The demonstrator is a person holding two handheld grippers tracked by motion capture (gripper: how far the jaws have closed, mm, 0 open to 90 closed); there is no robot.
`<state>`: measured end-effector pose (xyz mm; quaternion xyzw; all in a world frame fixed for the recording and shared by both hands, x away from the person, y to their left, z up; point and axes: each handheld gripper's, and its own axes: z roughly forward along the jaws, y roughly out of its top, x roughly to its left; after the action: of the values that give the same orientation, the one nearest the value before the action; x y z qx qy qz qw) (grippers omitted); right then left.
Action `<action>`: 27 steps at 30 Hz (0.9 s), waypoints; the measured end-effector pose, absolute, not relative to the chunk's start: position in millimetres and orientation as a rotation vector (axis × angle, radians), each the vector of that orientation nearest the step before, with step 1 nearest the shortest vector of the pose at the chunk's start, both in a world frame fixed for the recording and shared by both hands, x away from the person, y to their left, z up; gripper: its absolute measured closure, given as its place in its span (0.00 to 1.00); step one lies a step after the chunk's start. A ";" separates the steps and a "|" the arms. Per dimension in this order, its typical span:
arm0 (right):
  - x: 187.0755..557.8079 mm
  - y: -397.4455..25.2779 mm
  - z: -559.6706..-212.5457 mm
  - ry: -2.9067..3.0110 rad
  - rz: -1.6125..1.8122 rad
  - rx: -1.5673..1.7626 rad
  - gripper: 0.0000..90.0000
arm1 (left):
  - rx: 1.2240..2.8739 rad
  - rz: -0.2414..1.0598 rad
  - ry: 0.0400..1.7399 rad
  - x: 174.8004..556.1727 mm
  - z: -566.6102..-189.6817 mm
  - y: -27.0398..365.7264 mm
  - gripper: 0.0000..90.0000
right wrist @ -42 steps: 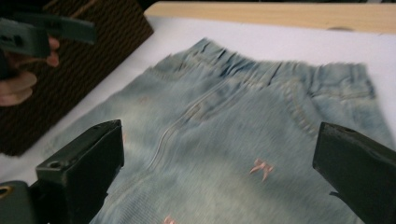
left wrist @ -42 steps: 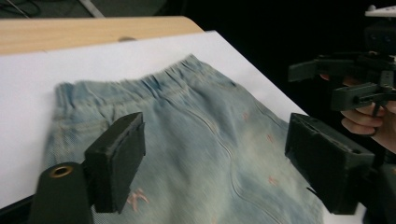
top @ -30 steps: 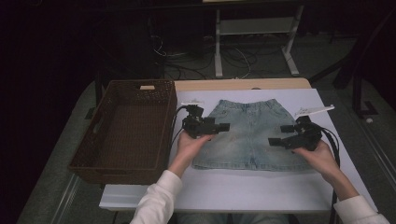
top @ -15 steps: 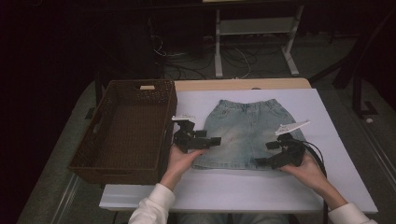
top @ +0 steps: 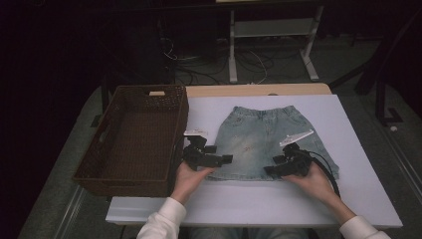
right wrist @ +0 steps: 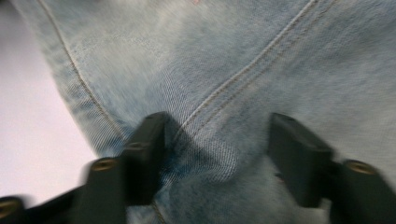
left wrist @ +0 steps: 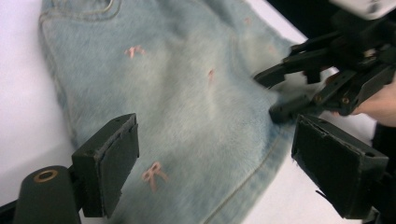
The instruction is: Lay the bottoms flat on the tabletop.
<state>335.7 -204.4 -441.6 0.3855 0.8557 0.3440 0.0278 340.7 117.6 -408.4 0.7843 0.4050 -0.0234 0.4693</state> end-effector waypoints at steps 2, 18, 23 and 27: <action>332.3 -202.8 -441.0 2.615 0.995 1.133 0.63 | 1.916 -0.065 1.008 339.4 -410.1 118.3 0.16; 340.1 -209.5 -438.8 2.618 1.019 1.115 0.95 | 1.927 -0.039 1.192 326.3 -418.9 126.8 0.18; 339.0 -211.1 -437.4 2.615 1.034 1.129 0.94 | 1.935 -0.064 1.255 316.4 -421.9 130.0 0.26; 338.9 -212.1 -437.4 2.613 1.046 1.136 0.94 | 1.969 -0.053 1.324 310.0 -426.9 129.7 0.34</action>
<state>338.9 -212.1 -437.4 0.3737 0.8597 0.3440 0.0531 310.0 129.7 -426.9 0.7692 0.5173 -0.0205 0.3745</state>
